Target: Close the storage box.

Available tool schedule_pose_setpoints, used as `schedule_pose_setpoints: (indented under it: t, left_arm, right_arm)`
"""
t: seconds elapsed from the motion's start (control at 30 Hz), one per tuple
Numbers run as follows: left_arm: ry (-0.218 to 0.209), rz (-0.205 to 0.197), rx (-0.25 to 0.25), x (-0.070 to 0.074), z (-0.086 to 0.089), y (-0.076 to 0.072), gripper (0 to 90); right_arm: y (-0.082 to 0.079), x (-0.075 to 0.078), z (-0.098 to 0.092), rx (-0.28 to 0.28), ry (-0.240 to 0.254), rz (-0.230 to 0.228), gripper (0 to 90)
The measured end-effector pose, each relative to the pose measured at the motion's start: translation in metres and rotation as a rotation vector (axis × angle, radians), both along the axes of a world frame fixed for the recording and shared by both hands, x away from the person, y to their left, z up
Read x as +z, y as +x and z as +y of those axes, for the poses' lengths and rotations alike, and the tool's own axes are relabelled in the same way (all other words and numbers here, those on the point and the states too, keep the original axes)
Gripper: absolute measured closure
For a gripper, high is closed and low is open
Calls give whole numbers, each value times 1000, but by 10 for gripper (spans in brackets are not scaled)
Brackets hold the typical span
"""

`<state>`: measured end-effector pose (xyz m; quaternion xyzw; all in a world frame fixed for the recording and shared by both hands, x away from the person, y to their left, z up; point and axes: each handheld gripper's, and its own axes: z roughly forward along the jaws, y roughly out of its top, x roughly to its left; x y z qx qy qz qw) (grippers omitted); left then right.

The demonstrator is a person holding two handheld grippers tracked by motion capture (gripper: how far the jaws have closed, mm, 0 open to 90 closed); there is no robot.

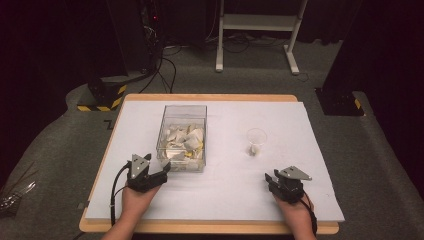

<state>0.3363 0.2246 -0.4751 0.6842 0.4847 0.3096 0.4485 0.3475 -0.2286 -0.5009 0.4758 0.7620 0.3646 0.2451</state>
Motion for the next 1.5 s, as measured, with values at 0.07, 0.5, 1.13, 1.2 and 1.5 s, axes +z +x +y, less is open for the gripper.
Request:
schedule_pose_setpoints:
  t: [0.07,0.5,1.13,1.2,1.5]
  left_arm:
    - [-2,0,3,0,0,3,207]
    - [-22,16,26,-2,1,19,206]
    - [-5,49,46,-4,-2,39,211]
    - [-2,48,50,-5,-2,41,211]
    - [-25,69,91,-8,0,46,218]
  right_arm:
    - [0,0,0,1,0,-1,586]
    - [0,0,0,-1,1,0,587]
    - [0,0,0,2,-1,0,587]
    - [0,0,0,2,-1,1,587]
    - [0,0,0,1,-2,1,587]
